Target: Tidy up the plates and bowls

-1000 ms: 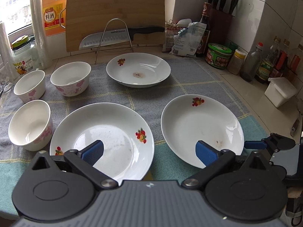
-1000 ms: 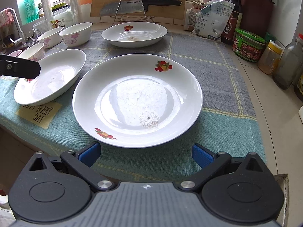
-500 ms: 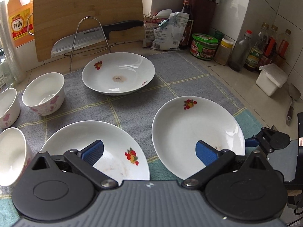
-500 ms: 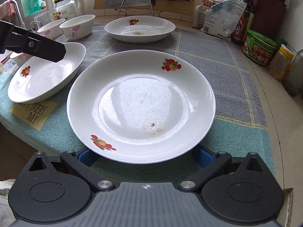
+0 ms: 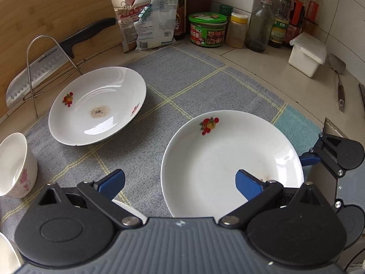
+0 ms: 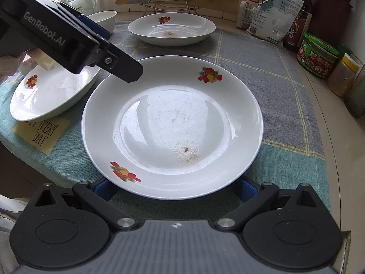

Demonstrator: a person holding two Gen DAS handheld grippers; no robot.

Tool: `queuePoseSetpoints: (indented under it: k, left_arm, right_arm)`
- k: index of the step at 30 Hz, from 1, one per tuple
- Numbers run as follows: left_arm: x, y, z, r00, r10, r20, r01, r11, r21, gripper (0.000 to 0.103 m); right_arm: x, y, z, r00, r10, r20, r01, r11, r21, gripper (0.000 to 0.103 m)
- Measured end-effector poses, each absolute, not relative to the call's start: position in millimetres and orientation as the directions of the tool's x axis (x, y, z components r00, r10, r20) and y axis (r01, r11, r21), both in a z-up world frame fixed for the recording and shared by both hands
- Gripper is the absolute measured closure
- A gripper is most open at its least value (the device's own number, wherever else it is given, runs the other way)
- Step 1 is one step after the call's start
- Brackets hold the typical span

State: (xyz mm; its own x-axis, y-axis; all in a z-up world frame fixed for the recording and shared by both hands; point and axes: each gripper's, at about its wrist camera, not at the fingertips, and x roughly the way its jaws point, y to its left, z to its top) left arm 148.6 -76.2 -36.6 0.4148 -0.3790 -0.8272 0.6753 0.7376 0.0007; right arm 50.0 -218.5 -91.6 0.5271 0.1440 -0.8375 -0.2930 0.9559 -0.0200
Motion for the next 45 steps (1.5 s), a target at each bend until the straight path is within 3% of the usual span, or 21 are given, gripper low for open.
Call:
queuePoseSetpoints:
  k: [14,18,24,28,45]
  left_arm:
    - [194,-97,-69,0.206,-0.405,-0.891,0.779,0.619,-0.101,0.004]
    - [202,-103,-76,0.117,-0.414,-0.903,0.794,0.585,-0.165,0.013]
    - [206,-112,-75,0.063,-0.414,-0.908,0.831,0.526,-0.182,0.017]
    - [208,-115,-72,0.036,-0.412,-0.911,0.846,0.498,-0.192,0.026]
    - [218,-122,-71,-0.049,-0.406,-0.913,0.869,0.434,-0.239,0.029]
  right_arm:
    - [46,-220,-92,0.544,0.151,-0.826,-0.300,0.954,-0.023,0.000]
    - [37,-221,-94,0.580,0.165,-0.798,-0.304,0.953,-0.024,0.000]
    - [31,-224,-95,0.611,0.187,-0.769,-0.318,0.948,-0.023,0.000]
    - [31,-226,-95,0.615,0.207,-0.761,-0.342,0.939,-0.021,0.000]
    - [42,-232,-96,0.597,0.240,-0.765,-0.395,0.919,-0.019,0.000]
